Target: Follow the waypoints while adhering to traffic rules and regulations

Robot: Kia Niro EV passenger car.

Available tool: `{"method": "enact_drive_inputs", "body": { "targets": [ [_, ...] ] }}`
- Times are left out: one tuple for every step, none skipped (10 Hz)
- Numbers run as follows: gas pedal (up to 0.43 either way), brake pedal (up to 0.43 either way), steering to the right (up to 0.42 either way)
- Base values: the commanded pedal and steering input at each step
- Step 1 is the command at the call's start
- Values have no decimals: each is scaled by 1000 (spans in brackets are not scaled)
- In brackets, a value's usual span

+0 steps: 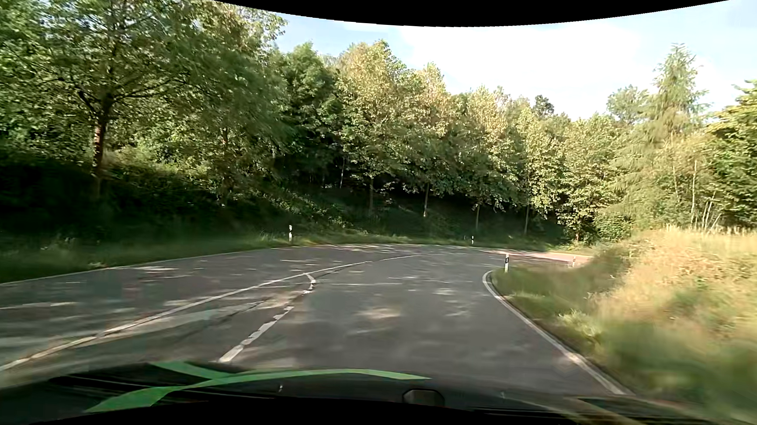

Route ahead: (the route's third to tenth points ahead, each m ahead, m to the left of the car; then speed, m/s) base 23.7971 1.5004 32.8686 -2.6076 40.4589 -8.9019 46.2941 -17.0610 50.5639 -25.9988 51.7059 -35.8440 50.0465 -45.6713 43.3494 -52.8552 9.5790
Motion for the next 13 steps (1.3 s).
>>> {"method": "enact_drive_inputs", "body": {
  "targets": [
    [59,0,25],
    [59,0,32],
    [47,0,38],
    [39,0,43],
    [39,0,47],
    [39,0,52],
    [28,0,56],
    [28,0,60],
    [28,0,64],
    [28,0,66],
    [28,0,66],
    [28,0,69],
    [28,0,74]
  ]
}}
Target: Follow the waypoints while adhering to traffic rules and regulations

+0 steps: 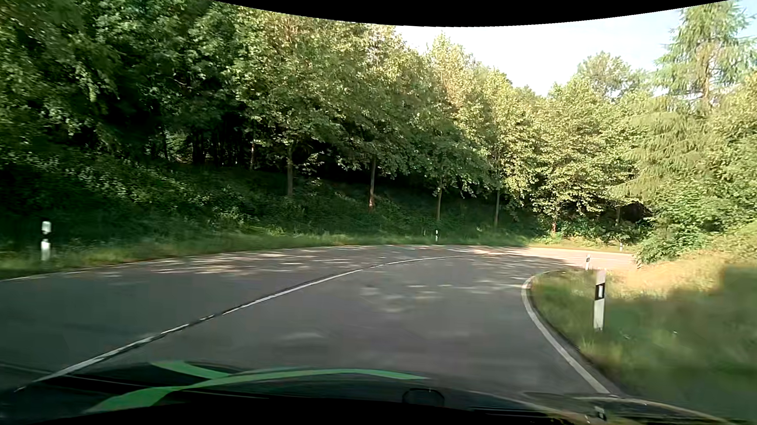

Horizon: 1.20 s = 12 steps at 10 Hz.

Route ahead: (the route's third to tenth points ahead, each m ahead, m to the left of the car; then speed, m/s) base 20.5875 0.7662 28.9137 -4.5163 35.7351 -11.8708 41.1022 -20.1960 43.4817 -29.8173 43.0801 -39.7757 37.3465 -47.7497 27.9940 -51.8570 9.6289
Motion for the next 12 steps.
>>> {"method": "enact_drive_inputs", "body": {
  "targets": [
    [28,0,81],
    [20,0,87],
    [0,0,91],
    [0,0,93],
    [0,0,93],
    [0,0,93],
    [0,0,94],
    [0,0,97],
    [0,0,101],
    [0,0,106],
    [0,0,111],
    [0,0,114]
  ]
}}
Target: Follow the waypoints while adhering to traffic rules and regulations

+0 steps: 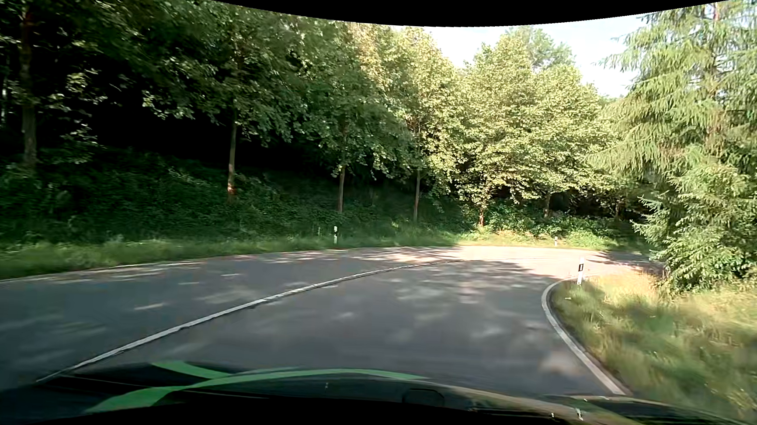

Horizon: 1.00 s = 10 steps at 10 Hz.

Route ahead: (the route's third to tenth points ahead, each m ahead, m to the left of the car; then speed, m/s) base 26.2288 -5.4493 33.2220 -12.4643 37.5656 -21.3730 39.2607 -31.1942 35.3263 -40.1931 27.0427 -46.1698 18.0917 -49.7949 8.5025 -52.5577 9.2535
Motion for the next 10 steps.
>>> {"method": "enact_drive_inputs", "body": {
  "targets": [
    [0,0,118],
    [0,0,121],
    [0,0,122],
    [0,0,122],
    [0,0,122],
    [0,0,122],
    [0,0,122],
    [0,0,122],
    [0,0,122],
    [0,0,120]
  ]
}}
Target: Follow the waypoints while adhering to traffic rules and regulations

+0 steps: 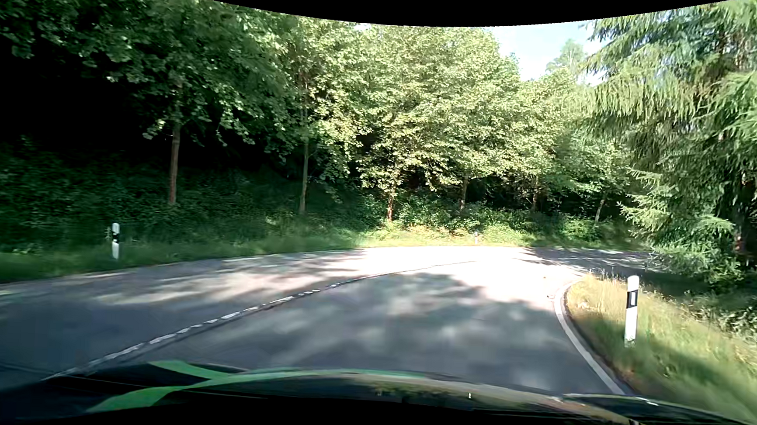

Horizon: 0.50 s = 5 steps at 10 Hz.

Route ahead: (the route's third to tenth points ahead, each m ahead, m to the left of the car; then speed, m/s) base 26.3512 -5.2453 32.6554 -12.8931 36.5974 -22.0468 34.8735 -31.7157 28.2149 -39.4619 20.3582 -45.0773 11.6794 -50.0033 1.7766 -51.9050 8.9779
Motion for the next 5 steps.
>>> {"method": "enact_drive_inputs", "body": {
  "targets": [
    [0,0,112],
    [8,0,104],
    [8,0,97],
    [20,0,96],
    [20,0,98]
  ]
}}
